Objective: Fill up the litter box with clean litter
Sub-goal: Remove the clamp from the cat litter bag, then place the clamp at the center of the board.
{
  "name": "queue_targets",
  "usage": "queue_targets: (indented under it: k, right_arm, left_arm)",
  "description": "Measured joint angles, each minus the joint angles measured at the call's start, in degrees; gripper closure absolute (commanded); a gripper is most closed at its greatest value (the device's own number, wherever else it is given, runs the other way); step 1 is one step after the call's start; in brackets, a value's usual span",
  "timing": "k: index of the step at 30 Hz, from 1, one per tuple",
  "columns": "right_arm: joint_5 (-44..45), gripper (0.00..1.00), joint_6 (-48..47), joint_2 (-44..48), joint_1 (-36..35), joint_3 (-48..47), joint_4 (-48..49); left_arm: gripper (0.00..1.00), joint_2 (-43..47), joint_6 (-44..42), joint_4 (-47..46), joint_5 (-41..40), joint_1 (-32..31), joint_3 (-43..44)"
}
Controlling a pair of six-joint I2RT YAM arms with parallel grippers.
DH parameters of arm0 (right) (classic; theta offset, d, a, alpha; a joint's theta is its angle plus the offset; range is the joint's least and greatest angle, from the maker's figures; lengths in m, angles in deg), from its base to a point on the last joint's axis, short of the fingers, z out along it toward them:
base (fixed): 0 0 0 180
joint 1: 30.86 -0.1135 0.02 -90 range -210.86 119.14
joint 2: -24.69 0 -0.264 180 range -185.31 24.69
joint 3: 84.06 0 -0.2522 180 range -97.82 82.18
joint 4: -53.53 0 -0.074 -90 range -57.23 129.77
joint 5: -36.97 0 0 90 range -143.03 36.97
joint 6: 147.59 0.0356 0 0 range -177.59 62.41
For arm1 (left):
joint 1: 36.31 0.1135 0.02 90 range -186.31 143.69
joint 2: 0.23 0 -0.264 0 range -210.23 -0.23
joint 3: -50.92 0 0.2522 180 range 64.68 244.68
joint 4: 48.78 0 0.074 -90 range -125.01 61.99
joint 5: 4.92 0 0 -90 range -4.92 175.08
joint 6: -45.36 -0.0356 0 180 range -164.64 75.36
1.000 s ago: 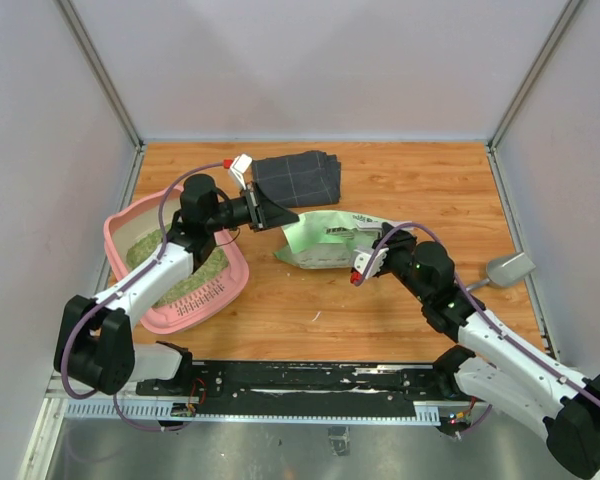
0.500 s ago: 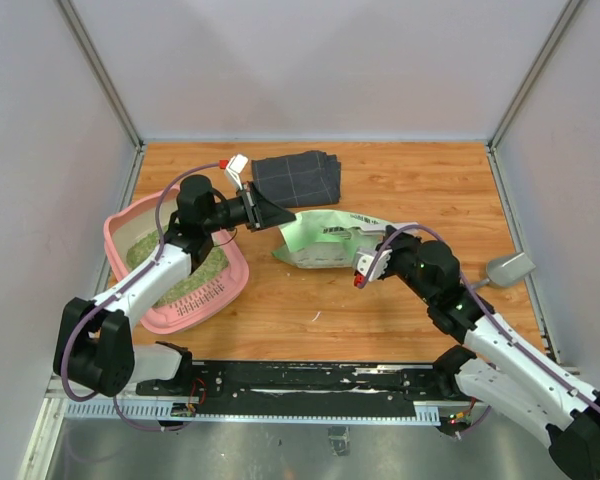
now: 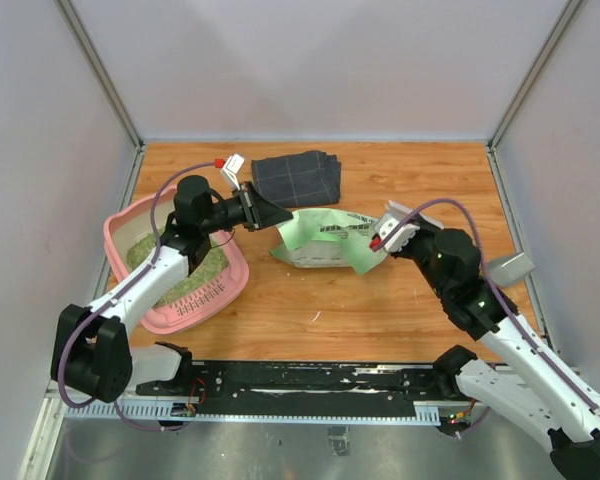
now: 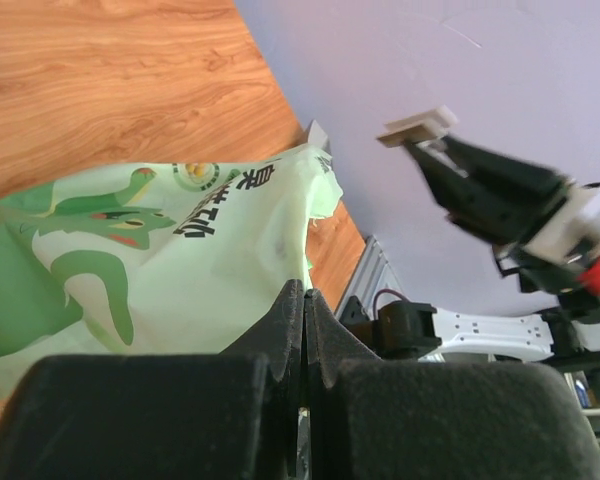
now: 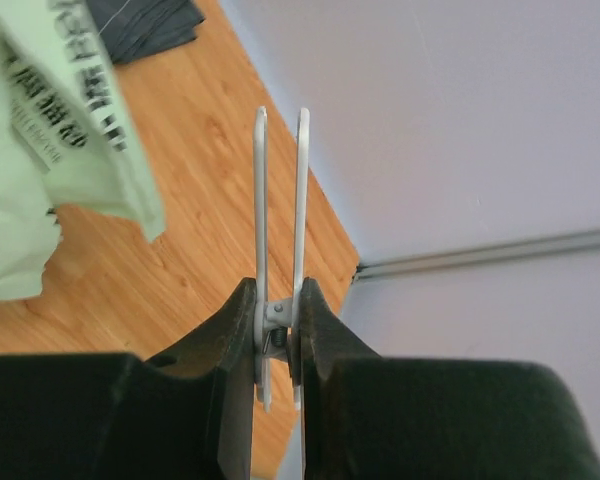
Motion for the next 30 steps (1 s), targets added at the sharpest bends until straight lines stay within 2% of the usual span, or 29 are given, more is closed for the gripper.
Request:
queue_targets:
  k: [4,8,13,17,24,30]
  right_arm:
    - [4.1,0.99,10.3,-1.7,0.0,-8.2,-3.8]
    - [5.7,0.99,17.9,-4.8,1.1,-12.3,-6.9]
    - [3.8,0.99,26.4,-11.9,8.2,-16.0,-12.5]
    - [-1.1,0.99,33.7,-18.1,13.4,-18.8,-15.9]
    - [-13.1,0.97,45.0,-26.0,22.0,-17.5,-15.7]
    - [-26.9,0.94,52.8,-38.8,31.3,-17.5,-14.5]
  left_arm:
    - [1.0,0.3,-1.0,0.7,-0.6,0.0,0.0]
    - [1.0,0.8,-2.0,1.2,-1.0,0.0,-0.1]
    - [1.0,2.7,-3.0,1.2,-1.6,0.0,-2.1]
    - [1.0,4.4,-4.1,1.4,-1.8,0.0,-3.5]
    - [1.0,7.8,-6.7,1.6,-2.5,-0.1,-6.5]
    - [1.0,9.8,-8.4,1.5,-2.8,-0.2,-8.7]
